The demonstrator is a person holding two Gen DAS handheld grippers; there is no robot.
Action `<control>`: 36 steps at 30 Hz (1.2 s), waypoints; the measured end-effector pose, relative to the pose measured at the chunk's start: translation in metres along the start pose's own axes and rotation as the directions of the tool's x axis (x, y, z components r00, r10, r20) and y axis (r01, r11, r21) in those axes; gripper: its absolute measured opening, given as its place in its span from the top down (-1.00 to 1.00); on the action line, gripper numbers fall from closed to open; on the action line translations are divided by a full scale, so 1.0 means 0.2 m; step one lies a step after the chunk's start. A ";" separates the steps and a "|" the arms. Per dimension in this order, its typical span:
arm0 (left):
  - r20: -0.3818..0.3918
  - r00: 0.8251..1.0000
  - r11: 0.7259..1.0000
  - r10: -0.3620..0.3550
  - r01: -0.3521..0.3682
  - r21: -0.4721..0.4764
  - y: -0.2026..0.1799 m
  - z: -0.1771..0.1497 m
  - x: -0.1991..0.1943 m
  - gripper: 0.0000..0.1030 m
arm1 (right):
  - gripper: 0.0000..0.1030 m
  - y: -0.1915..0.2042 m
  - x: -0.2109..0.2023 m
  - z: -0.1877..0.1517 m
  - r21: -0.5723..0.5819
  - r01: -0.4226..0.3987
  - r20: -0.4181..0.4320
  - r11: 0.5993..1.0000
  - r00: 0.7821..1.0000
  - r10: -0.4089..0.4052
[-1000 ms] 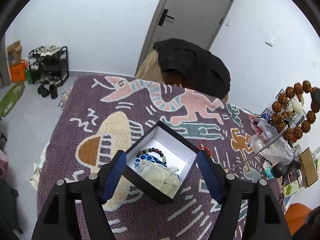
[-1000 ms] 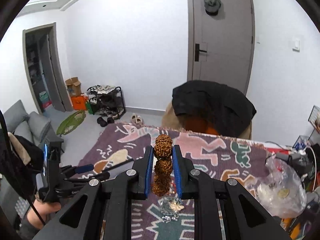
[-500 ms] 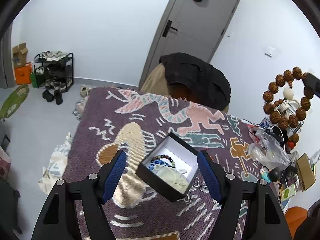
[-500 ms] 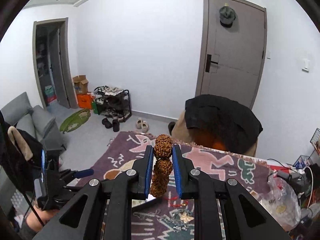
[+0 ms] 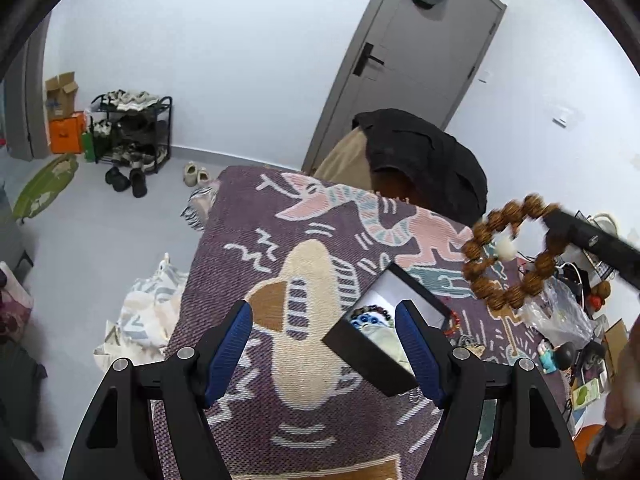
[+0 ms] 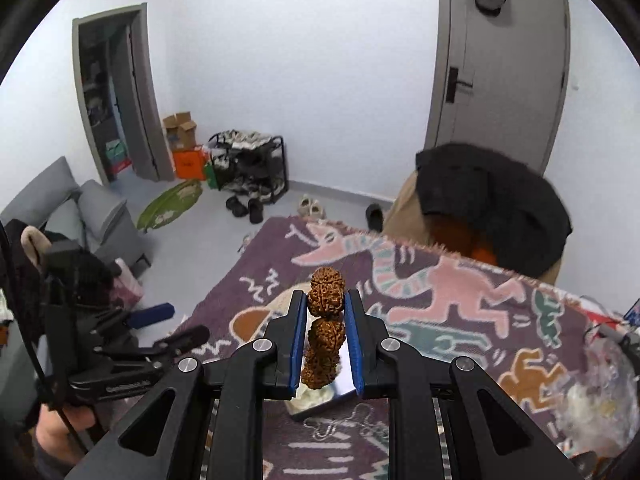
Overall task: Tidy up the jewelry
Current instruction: 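Carry the brown bead bracelet into the black box with the right tool, then move the left tool over the silver chains and butterfly pendant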
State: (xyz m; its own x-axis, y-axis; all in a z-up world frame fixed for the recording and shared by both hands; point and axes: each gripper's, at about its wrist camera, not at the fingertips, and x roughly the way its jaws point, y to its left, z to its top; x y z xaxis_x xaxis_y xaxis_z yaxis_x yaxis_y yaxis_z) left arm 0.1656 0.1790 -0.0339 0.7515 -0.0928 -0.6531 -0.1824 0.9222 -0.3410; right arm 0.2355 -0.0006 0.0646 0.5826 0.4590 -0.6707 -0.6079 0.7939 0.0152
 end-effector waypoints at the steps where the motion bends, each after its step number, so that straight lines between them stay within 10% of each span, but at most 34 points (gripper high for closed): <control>1: -0.002 1.000 1.000 0.003 -0.003 -0.002 0.01 0.00 0.01 -0.45 | 0.61 0.01 0.04 -0.01 0.004 -0.006 -0.014 1.000 1.000 0.006; 11: -0.022 1.000 1.000 0.022 -0.022 -0.017 0.06 -0.03 0.04 -0.45 | 0.61 -0.02 0.37 -0.16 0.029 -0.001 -0.151 1.000 0.989 0.005; 15: -0.024 1.000 1.000 0.016 -0.016 0.001 0.02 -0.03 0.05 -0.45 | -0.07 -0.15 0.35 -0.22 0.072 0.042 -0.151 0.997 0.988 -0.030; 36: -0.082 0.992 0.965 -0.100 0.117 0.237 -0.66 -0.20 0.18 -0.41 | -0.07 -0.77 -0.09 -0.67 0.308 0.109 -0.091 0.945 0.992 -0.085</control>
State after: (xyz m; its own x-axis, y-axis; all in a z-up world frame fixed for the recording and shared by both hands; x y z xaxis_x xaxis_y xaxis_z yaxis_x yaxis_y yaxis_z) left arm 0.1915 0.0396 -0.0389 0.7111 -0.2150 -0.6694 0.0617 0.9675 -0.2452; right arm 0.2466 -0.1855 -0.0248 0.5805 0.3520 -0.7343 -0.3447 0.9232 0.1701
